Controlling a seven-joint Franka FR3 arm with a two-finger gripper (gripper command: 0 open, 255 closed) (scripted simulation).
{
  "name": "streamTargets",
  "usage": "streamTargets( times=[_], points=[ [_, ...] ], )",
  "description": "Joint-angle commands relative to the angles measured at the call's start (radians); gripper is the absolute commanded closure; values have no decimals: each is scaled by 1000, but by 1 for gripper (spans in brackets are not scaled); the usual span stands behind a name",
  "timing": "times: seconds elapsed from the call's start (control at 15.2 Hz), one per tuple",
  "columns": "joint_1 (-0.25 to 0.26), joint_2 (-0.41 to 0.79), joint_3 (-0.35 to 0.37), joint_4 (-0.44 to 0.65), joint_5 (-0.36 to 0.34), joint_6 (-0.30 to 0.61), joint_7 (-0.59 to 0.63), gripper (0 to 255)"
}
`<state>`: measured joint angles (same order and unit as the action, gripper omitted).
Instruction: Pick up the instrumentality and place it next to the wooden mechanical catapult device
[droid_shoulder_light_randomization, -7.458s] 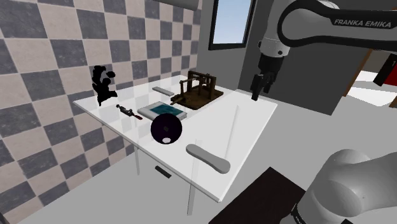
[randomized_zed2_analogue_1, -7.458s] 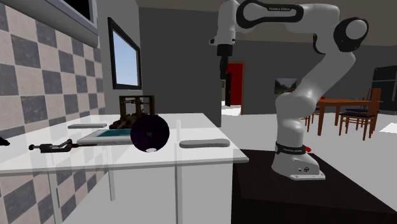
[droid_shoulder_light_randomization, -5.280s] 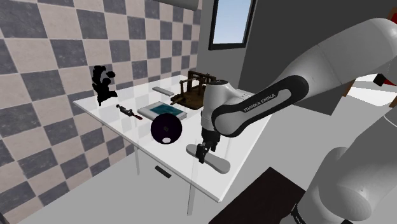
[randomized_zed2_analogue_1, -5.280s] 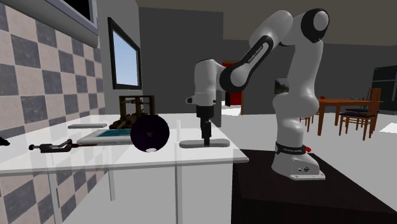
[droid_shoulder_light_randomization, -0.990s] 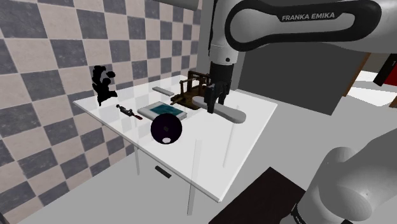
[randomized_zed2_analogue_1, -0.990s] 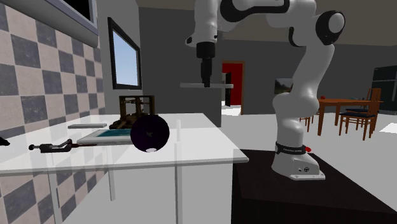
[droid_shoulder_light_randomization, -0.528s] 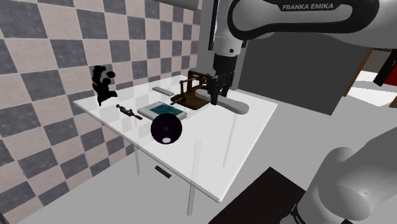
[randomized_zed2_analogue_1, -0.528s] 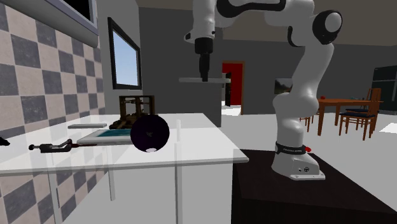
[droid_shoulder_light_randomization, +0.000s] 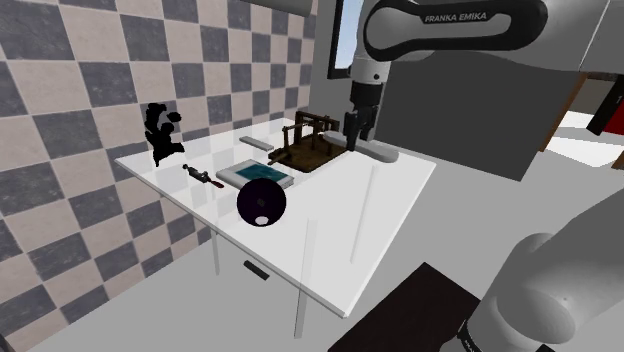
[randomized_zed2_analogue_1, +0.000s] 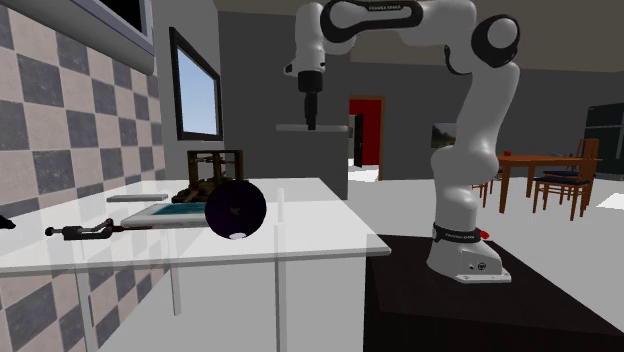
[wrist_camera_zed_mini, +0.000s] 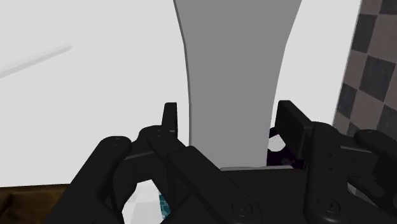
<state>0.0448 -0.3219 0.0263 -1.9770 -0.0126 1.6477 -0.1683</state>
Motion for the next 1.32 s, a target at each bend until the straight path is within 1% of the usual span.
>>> streamTargets(
  times=[0.0,0.33,0.66,0.99,1.25],
  points=[
    [-17,35,-30,33,-10,3,-46,255],
    [-60,125,-101,126,-24,4,-157,255],
    [-104,239,-166,251,-21,-5,-268,255],
    [-155,377,-222,415,1,-30,-377,255],
    [-207,510,-257,585,33,-69,-462,255]
  ],
)
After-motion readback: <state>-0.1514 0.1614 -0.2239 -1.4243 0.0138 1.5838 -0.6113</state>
